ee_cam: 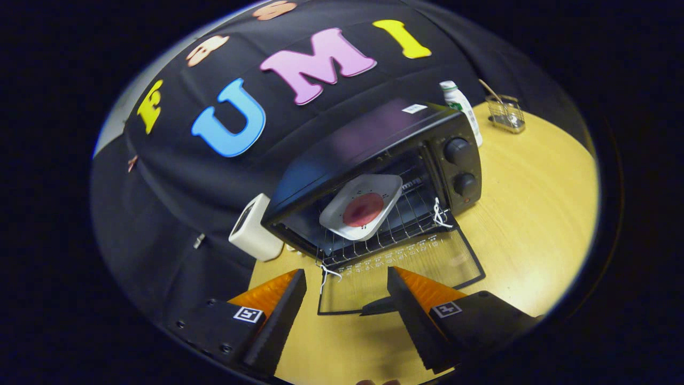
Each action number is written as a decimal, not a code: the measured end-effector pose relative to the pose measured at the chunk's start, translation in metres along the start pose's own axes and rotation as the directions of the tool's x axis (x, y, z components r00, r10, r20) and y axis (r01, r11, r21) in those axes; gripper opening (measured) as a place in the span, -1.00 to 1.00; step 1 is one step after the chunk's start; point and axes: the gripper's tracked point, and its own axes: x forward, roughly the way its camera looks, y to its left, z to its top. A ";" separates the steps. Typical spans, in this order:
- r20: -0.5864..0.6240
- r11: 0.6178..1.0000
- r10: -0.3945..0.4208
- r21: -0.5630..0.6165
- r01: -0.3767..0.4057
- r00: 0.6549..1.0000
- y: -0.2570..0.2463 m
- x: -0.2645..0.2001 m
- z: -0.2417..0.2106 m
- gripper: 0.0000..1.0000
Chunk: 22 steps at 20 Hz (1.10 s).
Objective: Open the toaster oven, put the food inside, and close the toaster oven door.
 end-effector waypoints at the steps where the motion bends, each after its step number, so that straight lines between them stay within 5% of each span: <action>1: 0.000 0.998 -0.008 -0.064 0.008 1.000 0.001 -0.004 -0.006 0.97; 8: -0.040 0.933 -0.159 -0.332 0.137 0.986 -0.031 -0.008 -0.055 0.98; 14: -0.101 0.886 -0.310 -0.391 0.249 0.945 -0.076 0.003 -0.092 0.98; 22: -0.139 0.857 -0.364 -0.438 0.273 0.921 -0.092 0.031 -0.117 1.00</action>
